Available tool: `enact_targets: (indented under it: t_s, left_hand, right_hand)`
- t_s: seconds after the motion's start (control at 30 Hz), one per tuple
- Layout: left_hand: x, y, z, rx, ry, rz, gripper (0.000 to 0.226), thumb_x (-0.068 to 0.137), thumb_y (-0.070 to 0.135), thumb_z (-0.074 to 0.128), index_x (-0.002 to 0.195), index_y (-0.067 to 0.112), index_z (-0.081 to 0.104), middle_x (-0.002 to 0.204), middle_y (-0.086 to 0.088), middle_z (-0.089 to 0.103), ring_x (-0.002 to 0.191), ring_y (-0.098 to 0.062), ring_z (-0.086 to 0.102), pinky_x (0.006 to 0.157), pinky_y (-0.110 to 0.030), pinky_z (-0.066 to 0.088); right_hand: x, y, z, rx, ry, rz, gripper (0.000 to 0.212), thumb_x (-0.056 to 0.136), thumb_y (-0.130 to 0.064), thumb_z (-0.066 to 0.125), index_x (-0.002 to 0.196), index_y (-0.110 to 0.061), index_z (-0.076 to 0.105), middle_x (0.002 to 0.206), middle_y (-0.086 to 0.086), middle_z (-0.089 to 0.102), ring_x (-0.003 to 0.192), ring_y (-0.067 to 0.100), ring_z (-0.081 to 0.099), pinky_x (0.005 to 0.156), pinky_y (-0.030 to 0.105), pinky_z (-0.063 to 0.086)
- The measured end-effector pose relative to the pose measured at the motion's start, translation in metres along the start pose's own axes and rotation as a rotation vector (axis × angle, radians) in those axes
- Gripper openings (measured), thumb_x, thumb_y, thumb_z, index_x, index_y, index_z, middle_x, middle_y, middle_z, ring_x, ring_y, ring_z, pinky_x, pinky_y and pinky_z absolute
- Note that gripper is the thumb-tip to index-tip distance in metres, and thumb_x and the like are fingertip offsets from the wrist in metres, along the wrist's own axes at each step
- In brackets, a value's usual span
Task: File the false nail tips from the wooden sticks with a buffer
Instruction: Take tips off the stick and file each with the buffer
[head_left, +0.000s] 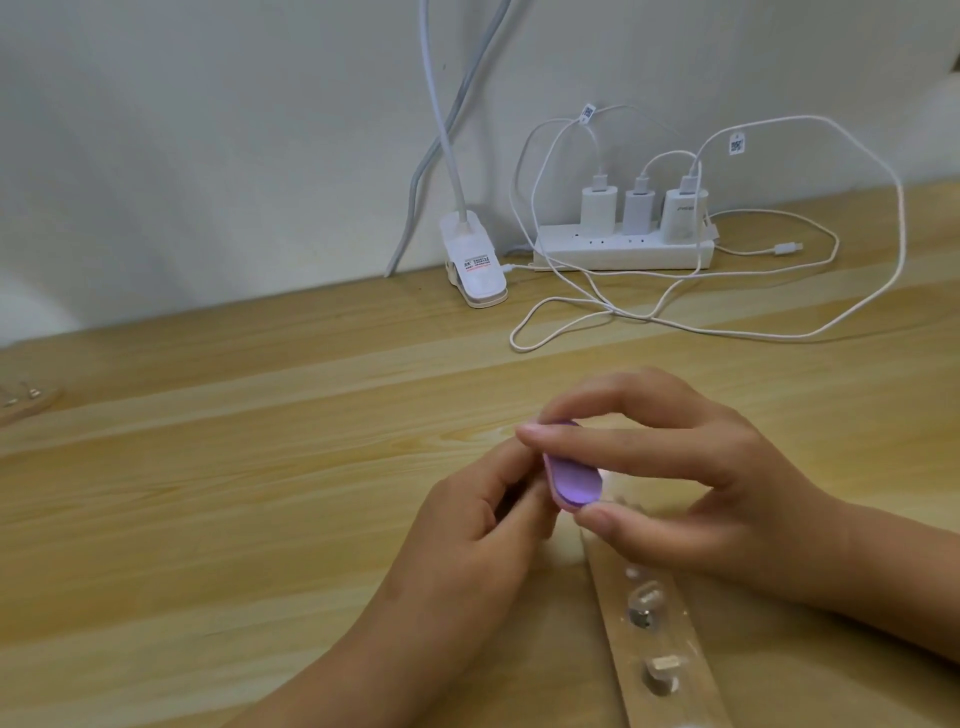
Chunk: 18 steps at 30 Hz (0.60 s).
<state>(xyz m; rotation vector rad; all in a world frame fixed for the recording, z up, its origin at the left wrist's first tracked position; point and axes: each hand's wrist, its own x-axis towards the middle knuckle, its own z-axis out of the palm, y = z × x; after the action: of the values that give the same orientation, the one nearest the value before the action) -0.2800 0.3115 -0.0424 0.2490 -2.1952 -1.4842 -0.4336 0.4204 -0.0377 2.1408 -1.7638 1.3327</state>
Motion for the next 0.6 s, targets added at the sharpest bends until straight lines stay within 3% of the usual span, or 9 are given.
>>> enact_targets:
  t_s: [0.13,0.23,0.37,0.43,0.5,0.6]
  left_hand:
    - [0.0004,0.0002,0.0007,0.025,-0.011,-0.018,0.017,0.094,0.032,0.049,0.088,0.036,0.065,0.07,0.024,0.057,0.066,0.006,0.05,0.064,-0.01,0.036]
    - [0.0005,0.0014,0.002,0.004,-0.016,-0.009,0.016,0.094,0.027,0.05,0.089,0.031,0.065,0.077,0.019,0.06,0.074,0.001,0.054,0.069,-0.016,0.04]
    - [-0.0003,-0.0006,0.0014,0.028,-0.02,-0.039,0.019,0.094,0.037,0.05,0.091,0.028,0.066,0.078,0.012,0.063,0.073,-0.006,0.055,0.068,-0.021,0.042]
    - [-0.0005,0.0007,0.0022,0.02,-0.021,-0.025,0.017,0.092,0.037,0.052,0.09,0.028,0.066,0.08,0.003,0.064,0.075,-0.018,0.056,0.069,-0.025,0.042]
    - [-0.0003,0.0015,0.002,0.003,-0.007,-0.022,0.014,0.092,0.032,0.053,0.086,0.031,0.065,0.076,0.006,0.062,0.072,-0.013,0.055,0.067,-0.022,0.041]
    - [-0.0003,0.0,0.0014,-0.005,-0.012,-0.046,0.018,0.092,0.034,0.051,0.087,0.028,0.067,0.073,0.014,0.061,0.072,-0.002,0.054,0.066,-0.017,0.04]
  right_hand:
    - [0.0017,0.0029,-0.0027,0.08,0.051,0.158,0.041,0.087,-0.036,0.059,0.127,-0.028,0.06,0.118,-0.016,0.06,0.116,0.008,0.055,0.099,0.02,0.04]
    - [-0.0006,-0.0006,0.0006,-0.002,0.011,0.036,0.04,0.089,-0.029,0.061,0.129,-0.022,0.059,0.119,-0.007,0.06,0.115,0.013,0.056,0.098,0.023,0.041]
    - [0.0006,0.0013,-0.0014,0.063,0.009,0.156,0.041,0.089,-0.035,0.057,0.129,-0.025,0.06,0.118,-0.012,0.062,0.116,0.011,0.054,0.099,0.025,0.041]
    - [0.0,-0.0016,0.0,0.006,-0.019,0.081,0.04,0.09,-0.031,0.058,0.129,-0.022,0.06,0.119,-0.008,0.061,0.115,0.013,0.055,0.099,0.025,0.039]
    - [-0.0004,-0.0029,0.0017,-0.027,-0.031,0.043,0.039,0.091,-0.03,0.059,0.129,-0.022,0.06,0.12,-0.006,0.061,0.115,0.012,0.055,0.099,0.023,0.038]
    - [0.0013,-0.002,-0.0003,0.057,-0.004,0.16,0.04,0.09,-0.036,0.056,0.129,-0.026,0.061,0.119,-0.012,0.062,0.116,0.009,0.053,0.1,0.021,0.037]
